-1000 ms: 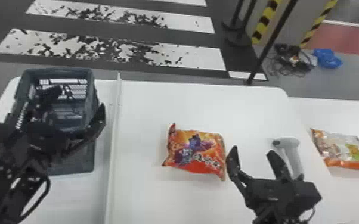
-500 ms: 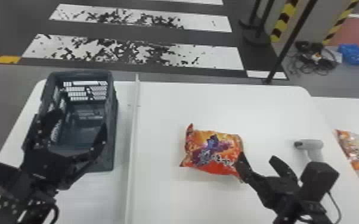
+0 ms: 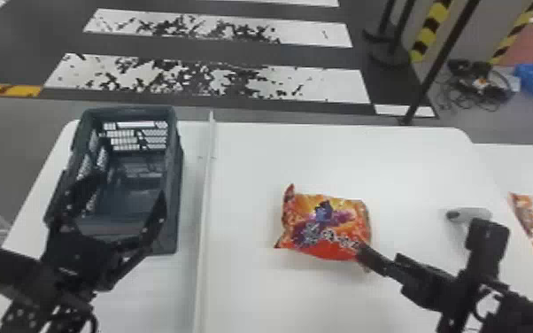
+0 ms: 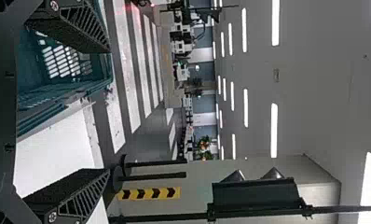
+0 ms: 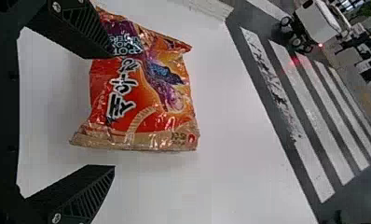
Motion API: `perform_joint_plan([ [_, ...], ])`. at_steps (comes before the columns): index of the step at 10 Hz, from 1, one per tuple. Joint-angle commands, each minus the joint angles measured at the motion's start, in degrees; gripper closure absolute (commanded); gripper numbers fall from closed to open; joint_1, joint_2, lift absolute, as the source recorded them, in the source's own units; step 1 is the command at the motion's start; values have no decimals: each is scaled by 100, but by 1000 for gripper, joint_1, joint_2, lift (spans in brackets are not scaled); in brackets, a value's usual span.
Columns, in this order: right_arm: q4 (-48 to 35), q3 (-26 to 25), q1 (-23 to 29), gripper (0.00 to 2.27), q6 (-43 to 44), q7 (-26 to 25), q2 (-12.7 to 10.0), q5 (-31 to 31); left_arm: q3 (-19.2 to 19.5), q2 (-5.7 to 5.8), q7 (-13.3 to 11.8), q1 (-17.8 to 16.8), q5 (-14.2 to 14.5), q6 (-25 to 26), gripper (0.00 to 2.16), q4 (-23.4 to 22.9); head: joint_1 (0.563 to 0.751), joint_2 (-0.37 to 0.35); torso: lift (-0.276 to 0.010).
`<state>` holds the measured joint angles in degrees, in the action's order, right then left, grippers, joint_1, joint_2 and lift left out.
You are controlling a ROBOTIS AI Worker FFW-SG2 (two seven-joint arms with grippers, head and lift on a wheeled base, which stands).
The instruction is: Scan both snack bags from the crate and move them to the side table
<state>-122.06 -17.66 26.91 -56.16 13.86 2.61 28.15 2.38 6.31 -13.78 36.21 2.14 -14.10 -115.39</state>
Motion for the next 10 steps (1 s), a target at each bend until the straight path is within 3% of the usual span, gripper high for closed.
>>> perform_joint_plan([
  [1,86,-132,-230,80,-445,29,82,138,-1,2,-2,0,23,0,90,-1,695,-58,-75],
  [4,516,-159,-669,80,-1096,143,170,288,-1,2,-20,0,23,18,90,43,695,-58,-75],
  [10,1501,17,-1364,80,-1183,240,337,130,35,19,-46,0,58,18,90,104,695,-32,-75],
])
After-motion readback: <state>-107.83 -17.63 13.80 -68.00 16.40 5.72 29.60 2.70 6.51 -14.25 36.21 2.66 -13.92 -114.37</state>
